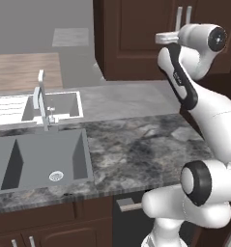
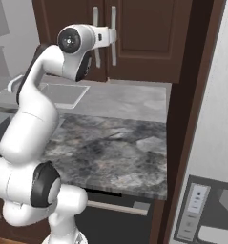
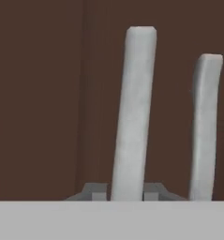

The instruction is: The dining table condiment station is running low on condiment bottle. Refill the condiment station by opening the cabinet and taking the condiment bottle from the cabinet and placing it on the dining table.

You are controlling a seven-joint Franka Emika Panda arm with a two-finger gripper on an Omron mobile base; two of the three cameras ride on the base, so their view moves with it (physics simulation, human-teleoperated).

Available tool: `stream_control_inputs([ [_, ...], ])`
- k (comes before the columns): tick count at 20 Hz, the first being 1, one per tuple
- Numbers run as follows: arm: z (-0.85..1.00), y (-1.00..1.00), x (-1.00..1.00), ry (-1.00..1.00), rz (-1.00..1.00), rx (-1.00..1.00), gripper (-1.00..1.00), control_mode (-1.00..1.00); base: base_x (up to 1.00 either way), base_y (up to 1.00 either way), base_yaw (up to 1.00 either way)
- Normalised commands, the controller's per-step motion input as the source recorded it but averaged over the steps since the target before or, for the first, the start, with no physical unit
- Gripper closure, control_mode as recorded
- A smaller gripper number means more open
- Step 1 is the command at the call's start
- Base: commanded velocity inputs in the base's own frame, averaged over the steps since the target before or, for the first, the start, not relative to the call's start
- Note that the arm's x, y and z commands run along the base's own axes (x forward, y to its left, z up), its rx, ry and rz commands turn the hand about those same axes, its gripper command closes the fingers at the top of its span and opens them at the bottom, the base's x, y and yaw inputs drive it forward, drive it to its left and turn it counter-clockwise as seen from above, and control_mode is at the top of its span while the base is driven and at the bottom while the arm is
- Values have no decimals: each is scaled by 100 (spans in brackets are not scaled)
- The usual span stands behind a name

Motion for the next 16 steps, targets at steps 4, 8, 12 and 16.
stream_control_inputs([
  [4, -7, 58, -91, 0, 3, 1, 100, -100, 0, 0, 0],
  [8, -20, 47, -100, 0, 4, 1, 100, -100, 0, 0, 0],
  [12, -9, 68, -86, 2, 1, 3, 100, -100, 0, 0, 0],
  [16, -4, 72, -74, 8, 0, 4, 100, -100, 0, 0, 0],
])
